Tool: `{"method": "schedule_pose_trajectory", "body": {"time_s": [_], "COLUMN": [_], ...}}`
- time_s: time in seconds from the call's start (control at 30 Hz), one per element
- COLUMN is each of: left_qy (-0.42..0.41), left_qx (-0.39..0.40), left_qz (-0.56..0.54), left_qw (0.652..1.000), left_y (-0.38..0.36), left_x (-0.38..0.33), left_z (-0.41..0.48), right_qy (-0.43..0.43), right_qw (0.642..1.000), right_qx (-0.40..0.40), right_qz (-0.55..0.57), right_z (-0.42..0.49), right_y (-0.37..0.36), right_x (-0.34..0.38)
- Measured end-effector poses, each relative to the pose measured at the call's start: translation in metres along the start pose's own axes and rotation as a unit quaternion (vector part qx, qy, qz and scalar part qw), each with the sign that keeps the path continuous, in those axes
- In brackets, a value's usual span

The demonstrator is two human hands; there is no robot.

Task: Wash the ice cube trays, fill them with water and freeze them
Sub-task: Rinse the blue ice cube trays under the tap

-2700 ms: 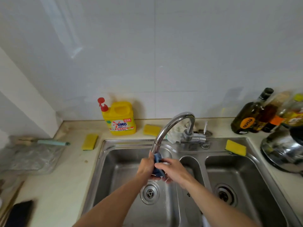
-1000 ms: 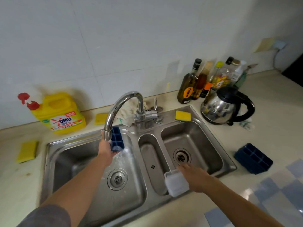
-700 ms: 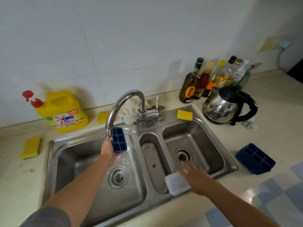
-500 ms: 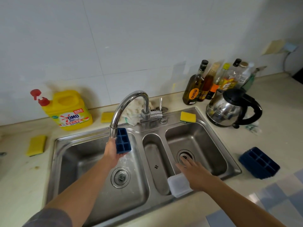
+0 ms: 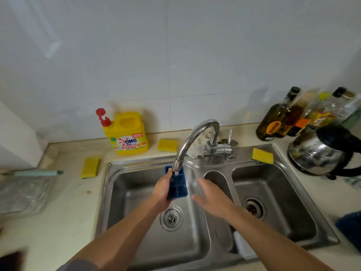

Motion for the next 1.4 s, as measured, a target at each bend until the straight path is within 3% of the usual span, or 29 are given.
{"method": "schedule_pose_trajectory", "body": {"time_s": [0.13,0.23,0.4,0.57,0.73,0.87,0.97,1.13,1.27,1.4], "left_qy": [0.006,-0.007,-0.007,-0.005,0.004,-0.021,-0.060,-0.105,-0.092,-0.043], "left_qx": [0.026,0.036,0.027,0.004,0.039,-0.033,-0.080,-0.184,-0.185,-0.145], "left_qz": [-0.040,-0.044,0.046,0.109,0.142,0.176,0.213,0.296,0.242,0.108], "left_qw": [0.999,0.998,0.999,0.994,0.989,0.984,0.972,0.931,0.948,0.983], "left_y": [0.002,0.005,0.008,0.012,0.010,0.018,0.025,0.038,0.049,0.045], "left_x": [0.005,0.005,0.002,-0.008,-0.010,-0.011,-0.016,-0.031,-0.025,-0.013], "left_z": [0.000,0.004,0.004,0.011,0.003,0.000,-0.004,-0.013,-0.014,-0.013], "right_qy": [-0.091,-0.112,-0.102,-0.078,-0.096,-0.092,-0.105,-0.199,-0.200,-0.165], "right_qw": [0.981,0.960,0.953,0.955,0.923,0.921,0.931,0.901,0.909,0.911], "right_qx": [-0.005,-0.003,-0.063,-0.062,-0.039,-0.012,-0.049,-0.057,-0.046,-0.062], "right_qz": [0.169,0.256,0.279,0.278,0.371,0.377,0.347,0.381,0.362,0.374], "right_z": [0.017,0.024,0.034,0.043,0.051,0.055,0.063,0.071,0.075,0.076], "right_y": [-0.023,-0.032,-0.013,0.006,0.006,-0.006,-0.014,-0.042,-0.049,-0.038], "right_x": [0.013,0.016,0.018,0.015,0.014,0.015,0.012,0.010,0.012,0.020]}}
Point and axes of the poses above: each hand's wrist, its own z-axis towards the middle knuckle, its own y-axis out of the back of the hand, x = y × z, the point moved 5 cm from there along z, towards the middle knuckle, and after that the axes turned 15 degrees about z, right-handed, at the moved point
